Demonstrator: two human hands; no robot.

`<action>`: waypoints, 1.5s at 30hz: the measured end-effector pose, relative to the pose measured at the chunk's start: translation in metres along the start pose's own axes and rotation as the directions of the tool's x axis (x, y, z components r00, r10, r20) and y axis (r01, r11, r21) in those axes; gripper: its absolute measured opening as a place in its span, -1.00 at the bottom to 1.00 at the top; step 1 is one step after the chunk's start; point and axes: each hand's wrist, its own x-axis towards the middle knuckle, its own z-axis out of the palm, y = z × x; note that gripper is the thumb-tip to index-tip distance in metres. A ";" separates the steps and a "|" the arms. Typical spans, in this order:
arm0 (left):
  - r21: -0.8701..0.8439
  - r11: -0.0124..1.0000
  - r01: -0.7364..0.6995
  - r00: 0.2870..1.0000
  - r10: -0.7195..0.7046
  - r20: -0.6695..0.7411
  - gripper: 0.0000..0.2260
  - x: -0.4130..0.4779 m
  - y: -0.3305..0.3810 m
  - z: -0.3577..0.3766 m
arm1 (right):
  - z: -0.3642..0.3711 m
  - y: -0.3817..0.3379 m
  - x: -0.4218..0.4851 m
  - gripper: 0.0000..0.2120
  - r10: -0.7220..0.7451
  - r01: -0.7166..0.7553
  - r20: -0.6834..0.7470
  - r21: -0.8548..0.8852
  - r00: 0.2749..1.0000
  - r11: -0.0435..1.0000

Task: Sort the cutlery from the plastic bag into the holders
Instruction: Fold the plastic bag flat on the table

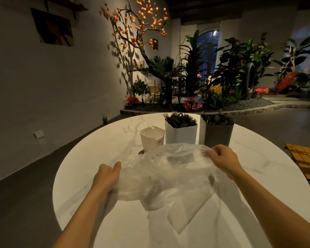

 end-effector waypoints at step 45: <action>-0.069 0.990 -0.125 0.645 0.134 0.752 -0.83 -0.037 0.056 0.045 | -0.001 -0.014 -0.059 -0.79 -0.141 -0.163 0.681 0.362 0.719 0.918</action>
